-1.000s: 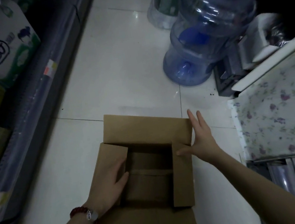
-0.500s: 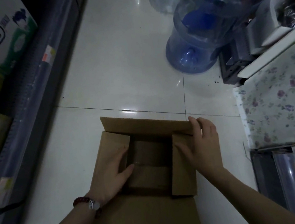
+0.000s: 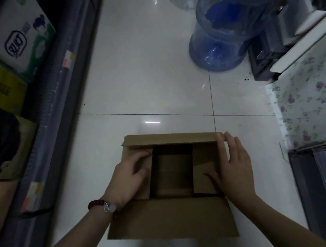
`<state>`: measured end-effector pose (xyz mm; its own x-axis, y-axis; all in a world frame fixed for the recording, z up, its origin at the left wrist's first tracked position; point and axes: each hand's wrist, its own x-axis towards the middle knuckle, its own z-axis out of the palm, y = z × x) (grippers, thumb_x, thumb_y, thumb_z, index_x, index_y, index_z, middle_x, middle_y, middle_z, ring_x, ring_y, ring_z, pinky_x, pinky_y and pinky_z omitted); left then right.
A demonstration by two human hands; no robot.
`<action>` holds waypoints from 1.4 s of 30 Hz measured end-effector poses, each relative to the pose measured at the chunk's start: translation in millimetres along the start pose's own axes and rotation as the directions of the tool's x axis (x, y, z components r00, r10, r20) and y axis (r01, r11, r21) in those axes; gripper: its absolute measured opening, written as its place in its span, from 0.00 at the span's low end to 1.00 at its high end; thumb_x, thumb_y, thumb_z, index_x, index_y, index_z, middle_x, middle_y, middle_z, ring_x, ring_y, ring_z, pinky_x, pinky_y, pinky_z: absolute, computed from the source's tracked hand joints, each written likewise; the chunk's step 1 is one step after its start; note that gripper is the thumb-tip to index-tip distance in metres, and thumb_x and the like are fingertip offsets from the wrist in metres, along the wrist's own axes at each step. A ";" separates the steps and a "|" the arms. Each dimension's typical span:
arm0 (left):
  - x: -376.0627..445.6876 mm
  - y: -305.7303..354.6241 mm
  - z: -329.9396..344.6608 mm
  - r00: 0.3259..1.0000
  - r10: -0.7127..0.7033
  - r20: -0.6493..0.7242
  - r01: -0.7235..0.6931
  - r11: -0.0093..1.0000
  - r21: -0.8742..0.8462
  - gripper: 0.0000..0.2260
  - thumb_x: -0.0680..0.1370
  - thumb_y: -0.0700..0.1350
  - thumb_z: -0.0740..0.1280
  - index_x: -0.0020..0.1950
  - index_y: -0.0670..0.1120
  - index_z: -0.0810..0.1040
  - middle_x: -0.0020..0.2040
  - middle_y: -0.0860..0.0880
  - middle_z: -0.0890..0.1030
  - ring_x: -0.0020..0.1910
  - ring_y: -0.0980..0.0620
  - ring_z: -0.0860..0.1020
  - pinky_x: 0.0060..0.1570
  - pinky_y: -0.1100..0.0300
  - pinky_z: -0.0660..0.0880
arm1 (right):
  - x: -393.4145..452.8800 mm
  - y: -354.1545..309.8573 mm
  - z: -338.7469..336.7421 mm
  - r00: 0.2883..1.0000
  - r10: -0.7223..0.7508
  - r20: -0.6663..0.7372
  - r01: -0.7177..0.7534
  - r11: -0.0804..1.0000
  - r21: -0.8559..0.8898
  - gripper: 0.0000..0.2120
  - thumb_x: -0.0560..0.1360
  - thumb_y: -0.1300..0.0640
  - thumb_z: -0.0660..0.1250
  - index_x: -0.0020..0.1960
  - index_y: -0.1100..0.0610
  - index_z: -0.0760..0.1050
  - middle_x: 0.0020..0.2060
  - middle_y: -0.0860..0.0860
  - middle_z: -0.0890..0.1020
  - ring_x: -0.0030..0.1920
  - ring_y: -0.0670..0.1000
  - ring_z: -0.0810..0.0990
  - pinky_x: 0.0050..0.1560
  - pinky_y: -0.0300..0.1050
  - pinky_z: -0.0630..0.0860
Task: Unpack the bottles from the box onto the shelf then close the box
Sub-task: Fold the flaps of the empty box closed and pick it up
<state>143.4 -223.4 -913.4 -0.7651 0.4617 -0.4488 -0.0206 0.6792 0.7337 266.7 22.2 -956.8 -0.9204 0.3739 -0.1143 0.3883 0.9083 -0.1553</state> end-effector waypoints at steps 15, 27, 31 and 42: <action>-35.1 -16.7 -6.1 0.997 -0.043 0.068 0.035 0.992 0.122 0.21 0.76 0.57 0.63 0.69 0.57 0.69 0.68 0.55 0.73 0.62 0.56 0.72 0.59 0.63 0.67 | -9.3 14.0 -2.8 0.951 -0.015 0.308 0.048 0.994 -0.099 0.39 0.69 0.31 0.31 0.77 0.44 0.45 0.78 0.50 0.53 0.77 0.62 0.48 0.75 0.60 0.47; -62.6 -36.0 26.6 0.928 0.072 0.366 -0.253 0.842 0.477 0.50 0.65 0.63 0.72 0.76 0.58 0.43 0.74 0.61 0.40 0.73 0.58 0.35 0.70 0.51 0.33 | -3.3 10.0 -7.2 0.911 0.025 0.411 -0.008 0.999 -0.042 0.36 0.72 0.33 0.37 0.77 0.43 0.40 0.78 0.49 0.45 0.77 0.61 0.45 0.75 0.60 0.46; -62.3 -39.6 24.9 0.934 0.126 0.334 -0.281 0.836 0.471 0.45 0.69 0.60 0.70 0.75 0.59 0.44 0.73 0.62 0.42 0.72 0.61 0.37 0.73 0.52 0.34 | -1.6 12.6 -10.1 0.913 0.006 0.408 -0.004 1.000 -0.006 0.38 0.69 0.30 0.32 0.77 0.43 0.43 0.78 0.48 0.47 0.77 0.60 0.47 0.75 0.60 0.48; -15.4 -12.2 -13.9 0.983 0.180 -0.021 -0.134 0.797 0.589 0.45 0.63 0.78 0.51 0.75 0.57 0.54 0.77 0.57 0.55 0.75 0.58 0.43 0.72 0.43 0.35 | 10.0 23.9 -24.8 0.910 -0.005 0.414 -0.174 0.903 0.394 0.31 0.78 0.34 0.39 0.74 0.46 0.61 0.75 0.51 0.63 0.75 0.54 0.60 0.75 0.54 0.56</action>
<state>146.6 -246.7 -908.3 -0.7694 0.5647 -0.2984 0.4648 0.8155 0.3448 265.6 52.3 -937.4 -0.8209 0.2580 -0.5095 0.5286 0.6811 -0.5067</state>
